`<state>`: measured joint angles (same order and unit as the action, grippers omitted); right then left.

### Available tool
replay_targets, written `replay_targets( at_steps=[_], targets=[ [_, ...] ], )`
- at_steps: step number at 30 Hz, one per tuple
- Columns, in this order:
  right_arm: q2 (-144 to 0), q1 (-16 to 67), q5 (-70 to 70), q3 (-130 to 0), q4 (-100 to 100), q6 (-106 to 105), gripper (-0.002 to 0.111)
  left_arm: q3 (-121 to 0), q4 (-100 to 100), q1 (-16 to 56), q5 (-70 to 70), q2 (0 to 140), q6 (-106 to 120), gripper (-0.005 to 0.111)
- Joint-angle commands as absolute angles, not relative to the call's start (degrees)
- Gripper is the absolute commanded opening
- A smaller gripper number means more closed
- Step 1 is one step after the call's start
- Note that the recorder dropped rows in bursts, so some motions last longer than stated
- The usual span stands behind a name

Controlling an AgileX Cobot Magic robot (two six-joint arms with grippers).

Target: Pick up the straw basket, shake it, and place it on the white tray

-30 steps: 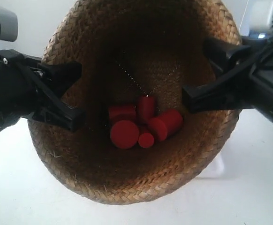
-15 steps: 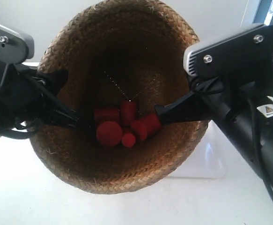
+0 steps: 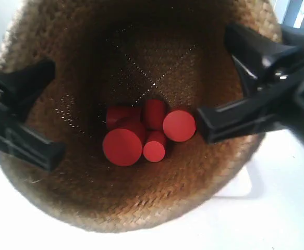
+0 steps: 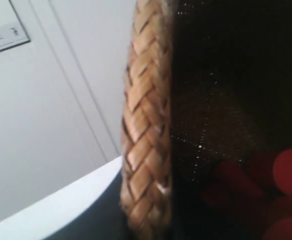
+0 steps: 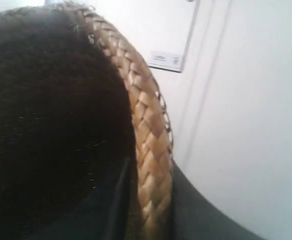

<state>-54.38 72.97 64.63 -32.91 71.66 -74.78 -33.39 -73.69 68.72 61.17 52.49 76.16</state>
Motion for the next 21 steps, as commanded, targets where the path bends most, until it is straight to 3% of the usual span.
replay_targets(
  at_steps=[1,4,21],
  targets=[
    [-68.9,57.0,60.4,-38.3,72.0,-73.6,0.000,-33.8,-62.5,48.5,43.0,65.4,58.7,0.000],
    [-67.1,58.1,61.2,-38.9,77.3,-77.3,0.000,-33.9,-62.8,43.5,33.9,65.1,58.5,0.000],
    [-64.4,58.8,56.3,-37.3,74.9,-77.1,0.000,-33.8,-59.6,43.6,36.3,61.3,58.7,0.000]
  ],
)
